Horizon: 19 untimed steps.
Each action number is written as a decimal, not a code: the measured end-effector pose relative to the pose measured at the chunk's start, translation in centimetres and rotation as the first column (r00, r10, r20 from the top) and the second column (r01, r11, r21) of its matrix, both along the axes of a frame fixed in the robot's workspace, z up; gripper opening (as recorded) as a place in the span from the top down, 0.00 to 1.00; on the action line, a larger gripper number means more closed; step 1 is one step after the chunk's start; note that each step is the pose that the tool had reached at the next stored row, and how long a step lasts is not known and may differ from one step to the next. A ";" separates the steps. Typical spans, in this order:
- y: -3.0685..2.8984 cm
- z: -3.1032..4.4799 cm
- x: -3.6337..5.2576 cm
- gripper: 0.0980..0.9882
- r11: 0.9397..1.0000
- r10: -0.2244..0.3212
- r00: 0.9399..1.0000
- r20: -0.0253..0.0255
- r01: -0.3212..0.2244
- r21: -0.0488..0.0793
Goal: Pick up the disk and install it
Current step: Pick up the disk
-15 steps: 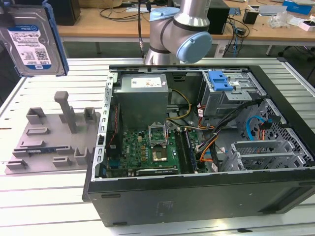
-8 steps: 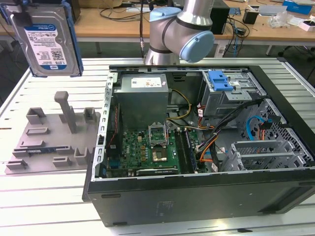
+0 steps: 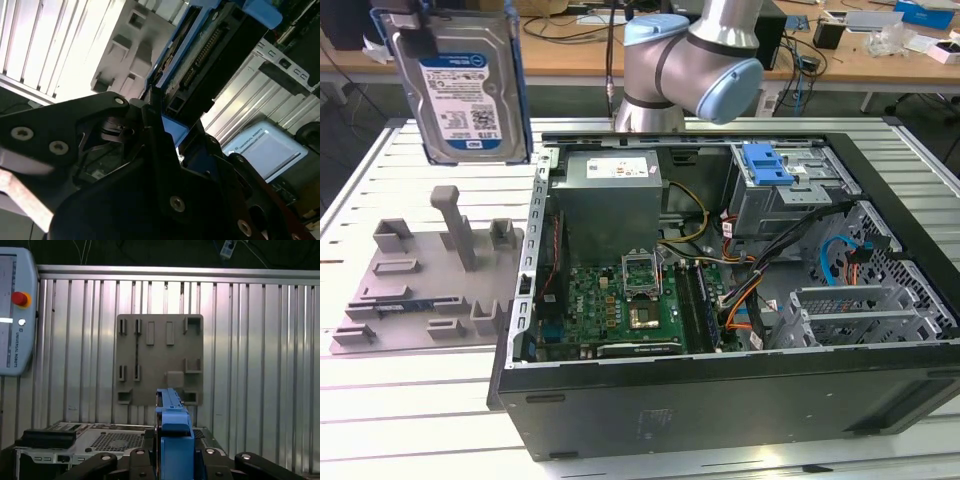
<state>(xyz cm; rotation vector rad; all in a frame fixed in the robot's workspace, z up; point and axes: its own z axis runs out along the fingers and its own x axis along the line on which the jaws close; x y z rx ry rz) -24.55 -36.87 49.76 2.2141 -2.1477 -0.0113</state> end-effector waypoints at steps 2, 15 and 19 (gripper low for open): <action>-0.87 0.21 1.67 0.70 1.000 0.000 1.000 -0.002 0.000 0.000; -4.90 0.78 6.81 0.70 1.000 0.000 1.000 -0.013 0.000 0.000; -6.54 0.96 8.53 0.70 1.000 0.000 1.000 -0.016 0.000 0.000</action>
